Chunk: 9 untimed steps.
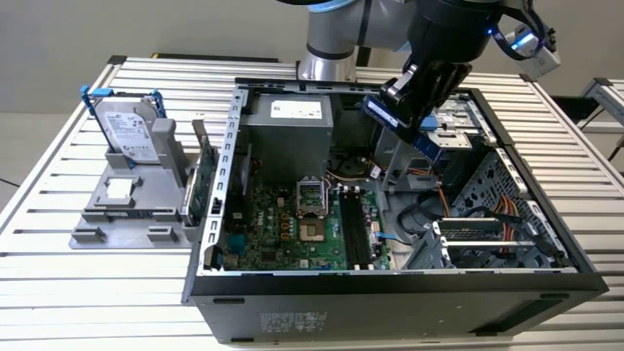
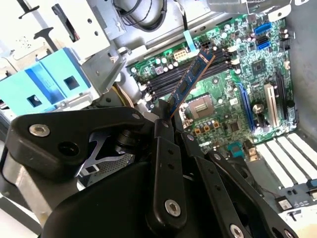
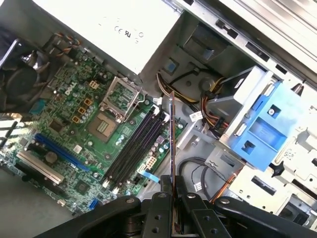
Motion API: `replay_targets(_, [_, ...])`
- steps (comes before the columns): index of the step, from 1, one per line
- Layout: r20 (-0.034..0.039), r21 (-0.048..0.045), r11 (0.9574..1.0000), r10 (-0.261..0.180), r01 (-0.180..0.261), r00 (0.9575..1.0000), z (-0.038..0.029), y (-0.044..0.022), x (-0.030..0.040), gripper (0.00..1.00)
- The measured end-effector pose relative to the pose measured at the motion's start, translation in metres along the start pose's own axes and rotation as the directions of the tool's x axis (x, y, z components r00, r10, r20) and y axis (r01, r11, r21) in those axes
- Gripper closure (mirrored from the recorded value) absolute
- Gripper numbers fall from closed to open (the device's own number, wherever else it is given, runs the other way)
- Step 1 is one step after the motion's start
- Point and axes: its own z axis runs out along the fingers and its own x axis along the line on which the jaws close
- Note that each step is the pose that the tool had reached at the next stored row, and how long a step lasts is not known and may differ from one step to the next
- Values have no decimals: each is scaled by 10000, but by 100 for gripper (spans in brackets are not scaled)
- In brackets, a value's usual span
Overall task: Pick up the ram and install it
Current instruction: 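Insert the ram into the slot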
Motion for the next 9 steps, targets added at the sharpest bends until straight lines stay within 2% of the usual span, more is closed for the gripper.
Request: replay_targets(9, [13,7,9968,801,-801,9968,0,0,0,100])
